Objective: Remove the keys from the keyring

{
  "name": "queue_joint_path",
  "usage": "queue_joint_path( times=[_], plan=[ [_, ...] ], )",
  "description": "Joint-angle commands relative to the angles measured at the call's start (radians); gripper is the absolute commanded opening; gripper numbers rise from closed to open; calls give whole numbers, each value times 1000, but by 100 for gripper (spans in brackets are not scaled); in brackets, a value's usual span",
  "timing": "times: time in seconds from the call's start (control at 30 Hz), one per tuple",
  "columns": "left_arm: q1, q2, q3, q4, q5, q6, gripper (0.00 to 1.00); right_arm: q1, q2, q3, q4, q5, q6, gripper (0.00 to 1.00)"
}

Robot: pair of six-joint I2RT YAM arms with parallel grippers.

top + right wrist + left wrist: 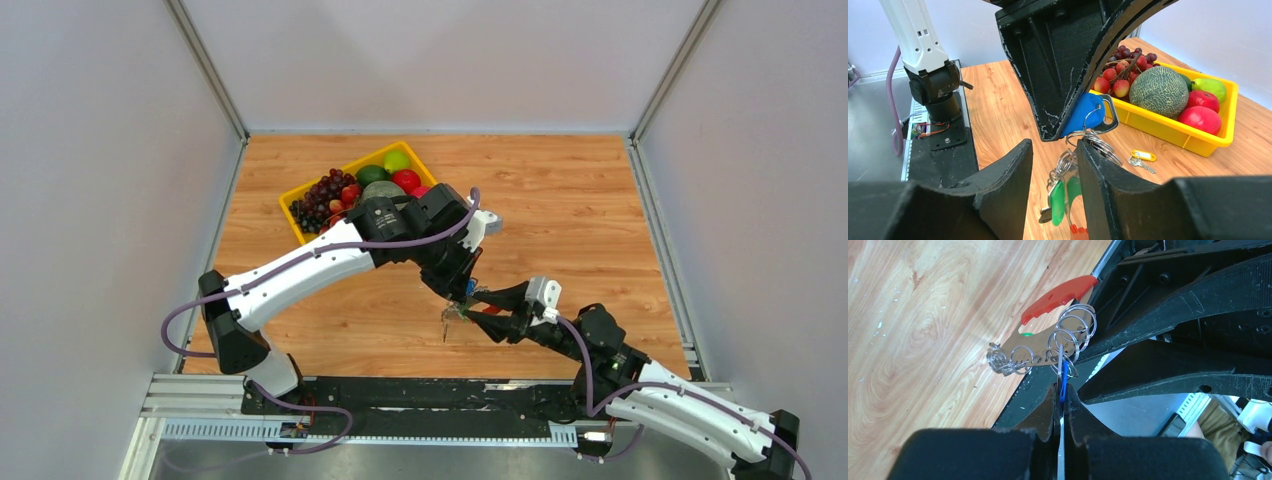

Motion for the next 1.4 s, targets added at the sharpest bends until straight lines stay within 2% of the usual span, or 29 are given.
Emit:
queue_joint_path(
  times=[0.0,0.17,0.4,0.57,0.7,0.9,1.13,1.37],
  plan=[
    [-18,-46,0,43,51,-12,0,6,23,43,86,23,-12,44],
    [-24,-50,-5,40,61,-15,0,6,34,40,113,55,-11,41],
    [-29,-55,-15,38,70,-17,0,5,13,10,167,115,-2,24],
    [-29,-60,-14,32,62,-19,0,5,-20,-1,164,140,12,21],
    [-29,-63,-1,28,34,-21,0,5,-44,7,106,172,10,26],
    [-29,-43,14,12,51,-21,0,6,-65,-17,130,158,-2,37],
    [-29,-18,77,-30,38,-21,0,7,-30,-19,140,72,-1,39],
    [-29,15,136,-79,-7,-29,0,6,-150,-49,64,77,24,47]
  ],
)
